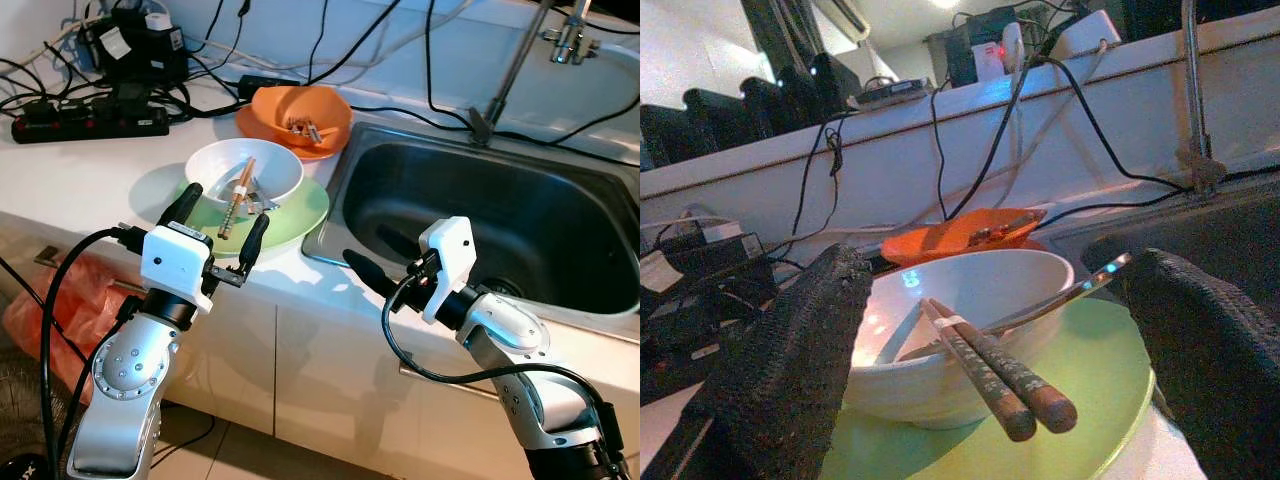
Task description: Kitchen organization
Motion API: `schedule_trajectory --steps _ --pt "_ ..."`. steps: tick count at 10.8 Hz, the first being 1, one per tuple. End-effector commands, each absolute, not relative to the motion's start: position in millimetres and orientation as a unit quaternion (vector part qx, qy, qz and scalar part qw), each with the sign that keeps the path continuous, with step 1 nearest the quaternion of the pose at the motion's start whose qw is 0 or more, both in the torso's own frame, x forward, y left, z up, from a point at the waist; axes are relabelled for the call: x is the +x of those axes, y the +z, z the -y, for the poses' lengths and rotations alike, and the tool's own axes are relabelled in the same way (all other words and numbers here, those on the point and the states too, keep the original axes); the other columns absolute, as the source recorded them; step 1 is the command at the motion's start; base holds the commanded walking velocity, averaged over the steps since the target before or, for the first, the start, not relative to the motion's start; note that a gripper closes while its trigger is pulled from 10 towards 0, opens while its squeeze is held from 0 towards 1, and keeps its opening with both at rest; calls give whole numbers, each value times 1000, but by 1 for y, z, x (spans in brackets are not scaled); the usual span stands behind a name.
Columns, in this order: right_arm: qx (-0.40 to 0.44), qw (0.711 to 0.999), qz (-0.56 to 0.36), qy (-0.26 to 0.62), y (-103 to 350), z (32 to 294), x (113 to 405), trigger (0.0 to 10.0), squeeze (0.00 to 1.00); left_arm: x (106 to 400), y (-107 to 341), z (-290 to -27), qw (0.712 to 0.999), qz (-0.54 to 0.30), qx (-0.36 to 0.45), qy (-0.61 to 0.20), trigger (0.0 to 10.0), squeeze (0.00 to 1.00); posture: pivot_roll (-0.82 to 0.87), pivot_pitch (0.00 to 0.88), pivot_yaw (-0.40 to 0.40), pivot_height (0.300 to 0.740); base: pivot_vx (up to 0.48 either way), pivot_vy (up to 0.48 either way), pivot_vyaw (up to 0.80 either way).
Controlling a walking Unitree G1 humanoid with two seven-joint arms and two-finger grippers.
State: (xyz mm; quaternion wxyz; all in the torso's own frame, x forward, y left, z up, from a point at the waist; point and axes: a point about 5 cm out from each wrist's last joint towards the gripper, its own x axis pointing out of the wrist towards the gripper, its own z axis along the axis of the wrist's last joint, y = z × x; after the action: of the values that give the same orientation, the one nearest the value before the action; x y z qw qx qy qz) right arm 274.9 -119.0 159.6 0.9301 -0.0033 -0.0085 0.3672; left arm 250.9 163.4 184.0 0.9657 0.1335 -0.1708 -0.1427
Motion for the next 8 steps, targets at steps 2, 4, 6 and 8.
schedule_trajectory --steps 2,4,6,8 --pt "-2 934 17 356 163 123 277 10000 0 252 183 -163 966 166 134 -144 10000 0 117 9 -62 740 0 0 0" --pt "-1 936 18 353 163 123 277 10000 0 252 183 -163 966 168 137 -143 10000 0 118 8 -63 740 0 0 0" --pt "15 936 21 350 163 122 277 10000 0 248 187 -172 964 183 157 -109 10000 0 120 8 -63 740 0 0 0" --pt "27 936 19 350 164 120 278 10000 0 246 182 -176 963 177 173 -106 10000 0 134 7 -73 740 0 0 0"
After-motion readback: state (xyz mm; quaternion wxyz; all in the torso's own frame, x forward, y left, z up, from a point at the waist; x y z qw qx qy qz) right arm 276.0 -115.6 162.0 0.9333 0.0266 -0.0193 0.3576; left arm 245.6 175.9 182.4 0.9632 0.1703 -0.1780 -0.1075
